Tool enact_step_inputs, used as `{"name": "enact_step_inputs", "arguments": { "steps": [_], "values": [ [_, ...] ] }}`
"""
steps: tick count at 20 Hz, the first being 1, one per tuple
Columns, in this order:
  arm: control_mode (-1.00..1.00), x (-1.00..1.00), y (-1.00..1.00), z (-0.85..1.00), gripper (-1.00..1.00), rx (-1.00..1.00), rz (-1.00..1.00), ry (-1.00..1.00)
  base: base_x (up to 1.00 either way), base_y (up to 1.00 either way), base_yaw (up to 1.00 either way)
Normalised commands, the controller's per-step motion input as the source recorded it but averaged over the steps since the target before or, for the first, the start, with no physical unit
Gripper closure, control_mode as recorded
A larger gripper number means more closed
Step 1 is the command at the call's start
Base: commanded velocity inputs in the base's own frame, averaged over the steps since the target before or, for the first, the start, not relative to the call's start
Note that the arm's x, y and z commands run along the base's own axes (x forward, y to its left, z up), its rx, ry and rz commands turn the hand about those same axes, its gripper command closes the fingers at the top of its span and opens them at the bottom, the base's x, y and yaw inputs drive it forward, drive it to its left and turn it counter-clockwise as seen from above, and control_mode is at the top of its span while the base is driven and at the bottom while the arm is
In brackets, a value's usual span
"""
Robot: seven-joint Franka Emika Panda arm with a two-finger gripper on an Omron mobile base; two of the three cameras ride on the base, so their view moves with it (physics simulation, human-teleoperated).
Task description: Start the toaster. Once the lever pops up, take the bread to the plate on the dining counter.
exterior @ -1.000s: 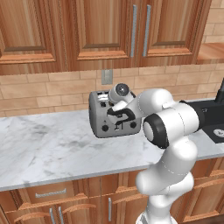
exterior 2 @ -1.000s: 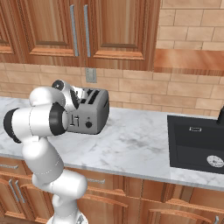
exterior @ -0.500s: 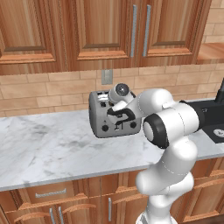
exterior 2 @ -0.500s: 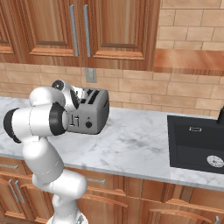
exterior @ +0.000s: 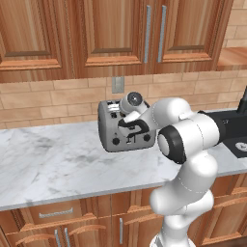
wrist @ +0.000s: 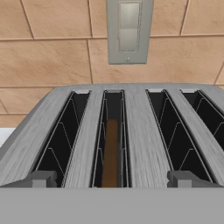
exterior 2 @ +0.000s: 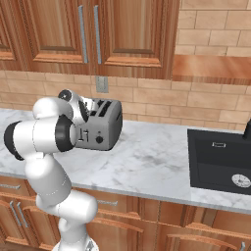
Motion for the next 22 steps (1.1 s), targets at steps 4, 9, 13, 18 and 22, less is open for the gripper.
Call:
{"name": "enact_step_inputs", "arguments": {
  "steps": [4, 9, 13, 18, 22],
  "values": [
    [-1.00, 0.00, 0.00, 0.00, -1.00, 0.00, 0.00, 0.00, 0.00, 0.00, 0.00],
    [-1.00, 0.00, 0.00, 0.00, -1.00, 0.00, 0.00, 0.00, 0.00, 0.00, 0.00],
    [-1.00, 0.00, 0.00, 0.00, -1.00, 0.00, 0.00, 0.00, 0.00, 0.00, 0.00],
    [-1.00, 0.00, 0.00, 0.00, -1.00, 0.00, 0.00, 0.00, 0.00, 0.00, 0.00],
    [-1.00, 0.00, 0.00, 0.00, -1.00, 0.00, 0.00, 0.00, 0.00, 0.00, 0.00]
  ]
}}
